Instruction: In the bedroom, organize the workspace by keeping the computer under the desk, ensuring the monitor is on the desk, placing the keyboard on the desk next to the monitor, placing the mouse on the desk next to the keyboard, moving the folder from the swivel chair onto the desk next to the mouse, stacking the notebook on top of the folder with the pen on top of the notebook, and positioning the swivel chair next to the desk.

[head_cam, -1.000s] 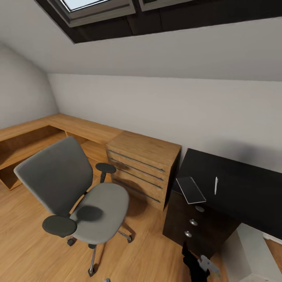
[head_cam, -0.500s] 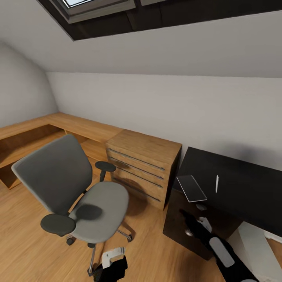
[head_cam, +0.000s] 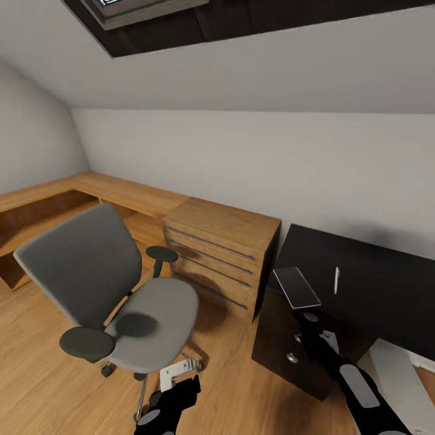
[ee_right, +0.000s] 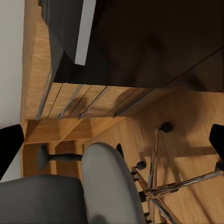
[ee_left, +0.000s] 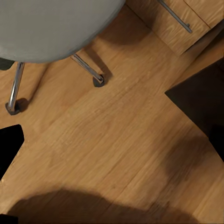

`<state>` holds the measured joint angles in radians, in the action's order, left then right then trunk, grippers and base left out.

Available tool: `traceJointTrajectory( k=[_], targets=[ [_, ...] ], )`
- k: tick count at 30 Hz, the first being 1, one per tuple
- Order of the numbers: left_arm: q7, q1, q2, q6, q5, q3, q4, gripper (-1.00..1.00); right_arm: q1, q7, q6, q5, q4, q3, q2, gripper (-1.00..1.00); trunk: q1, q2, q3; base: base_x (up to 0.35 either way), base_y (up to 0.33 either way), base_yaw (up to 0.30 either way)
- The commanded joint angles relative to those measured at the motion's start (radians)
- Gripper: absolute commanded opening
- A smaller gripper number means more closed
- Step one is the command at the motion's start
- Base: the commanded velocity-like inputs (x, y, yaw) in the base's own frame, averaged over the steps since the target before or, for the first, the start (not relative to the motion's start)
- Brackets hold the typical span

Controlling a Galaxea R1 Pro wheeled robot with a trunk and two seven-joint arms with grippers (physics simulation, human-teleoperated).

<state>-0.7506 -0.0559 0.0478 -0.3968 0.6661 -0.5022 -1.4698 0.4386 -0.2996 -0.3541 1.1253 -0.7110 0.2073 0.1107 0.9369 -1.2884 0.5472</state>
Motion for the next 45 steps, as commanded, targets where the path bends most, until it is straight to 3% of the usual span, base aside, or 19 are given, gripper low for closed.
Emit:
traceJointTrajectory(
  k=[1, 14, 33, 45],
  targets=[
    [-0.008, -0.001, -0.003, -0.003, 0.005, -0.002, -0.001, 1.0, 0.0, -0.002, -0.008, 0.005, 0.0, 0.004, 0.001, 1.0, 0.004, -0.008, 0.004, 0.0, 0.0, 0.0],
    [-0.009, -0.001, -0.008, -0.002, 0.005, -0.004, -0.001, 1.0, 0.0, -0.006, -0.008, 0.001, -0.001, 0.005, 0.001, 1.0, 0.054, -0.099, 0.045, 0.0, 0.0, 0.0],
    [-0.009, -0.001, -0.008, -0.002, 0.006, -0.005, 0.001, 1.0, 0.0, -0.026, -0.04, 0.018, -0.044, 0.013, -0.004, 1.0, 0.054, -0.099, 0.045, 0.0, 0.0, 0.0],
    [-0.009, -0.001, -0.008, -0.001, 0.004, -0.005, 0.013, 1.0, 0.0, -0.019, 0.057, 0.033, -0.067, 0.014, -0.008, 1.0, 0.054, -0.099, 0.045, 0.0, 0.0, 0.0]
  ],
)
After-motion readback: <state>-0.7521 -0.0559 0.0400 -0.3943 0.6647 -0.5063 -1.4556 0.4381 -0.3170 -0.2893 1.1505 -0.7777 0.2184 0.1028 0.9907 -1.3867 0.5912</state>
